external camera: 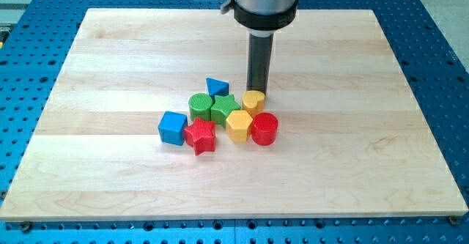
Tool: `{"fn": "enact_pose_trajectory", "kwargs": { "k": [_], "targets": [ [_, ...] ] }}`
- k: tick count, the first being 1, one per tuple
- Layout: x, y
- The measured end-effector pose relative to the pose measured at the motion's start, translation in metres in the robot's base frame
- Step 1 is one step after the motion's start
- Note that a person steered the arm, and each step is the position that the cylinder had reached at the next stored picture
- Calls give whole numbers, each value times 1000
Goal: Slide the cube to the top of the red star
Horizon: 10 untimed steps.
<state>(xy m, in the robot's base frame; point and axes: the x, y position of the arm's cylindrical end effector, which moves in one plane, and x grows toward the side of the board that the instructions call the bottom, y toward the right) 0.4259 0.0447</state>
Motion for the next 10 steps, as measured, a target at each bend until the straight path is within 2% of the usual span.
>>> {"fn": "enact_pose_trajectory", "kwargs": {
  "k": [1, 2, 3, 4, 5, 6, 7, 9, 10],
  "targets": [
    [14, 12],
    [3, 19],
    [-45, -34],
    [-40, -117],
    [-6, -179],
    [89, -202],
    [117, -186],
    [46, -134],
    [31, -120]
  ]
}}
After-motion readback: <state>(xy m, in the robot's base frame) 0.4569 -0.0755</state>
